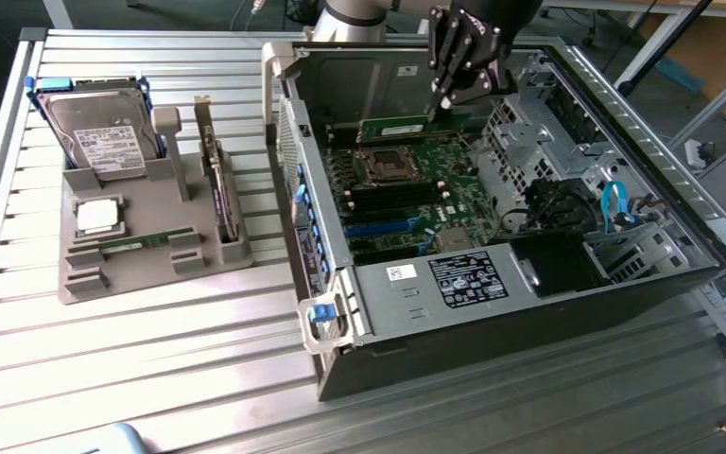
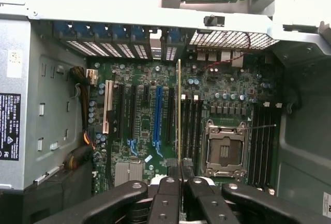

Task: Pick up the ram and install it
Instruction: 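Pick up the ram and move it above insertion slot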

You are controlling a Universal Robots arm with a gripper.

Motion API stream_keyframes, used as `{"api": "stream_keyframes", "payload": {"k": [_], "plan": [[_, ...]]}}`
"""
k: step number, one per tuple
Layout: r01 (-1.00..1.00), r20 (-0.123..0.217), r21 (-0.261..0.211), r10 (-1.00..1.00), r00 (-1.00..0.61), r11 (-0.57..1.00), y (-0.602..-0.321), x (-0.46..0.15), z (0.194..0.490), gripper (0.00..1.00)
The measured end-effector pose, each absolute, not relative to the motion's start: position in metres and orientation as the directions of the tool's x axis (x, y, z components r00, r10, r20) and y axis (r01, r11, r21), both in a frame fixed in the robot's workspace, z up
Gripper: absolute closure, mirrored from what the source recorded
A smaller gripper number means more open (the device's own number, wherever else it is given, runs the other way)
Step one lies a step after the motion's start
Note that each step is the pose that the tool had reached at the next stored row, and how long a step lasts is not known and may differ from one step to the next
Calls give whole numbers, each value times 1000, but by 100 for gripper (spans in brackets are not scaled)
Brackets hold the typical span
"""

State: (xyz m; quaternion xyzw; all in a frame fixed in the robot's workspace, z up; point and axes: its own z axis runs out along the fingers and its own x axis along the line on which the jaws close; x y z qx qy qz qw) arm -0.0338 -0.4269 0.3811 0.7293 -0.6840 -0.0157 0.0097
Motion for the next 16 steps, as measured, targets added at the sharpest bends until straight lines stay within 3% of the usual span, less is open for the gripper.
{"api": "stream_keyframes", "payload": {"k": [16], "plan": [[-997,-9,36,-998,64,-64,-427,-20,378,88]]}}
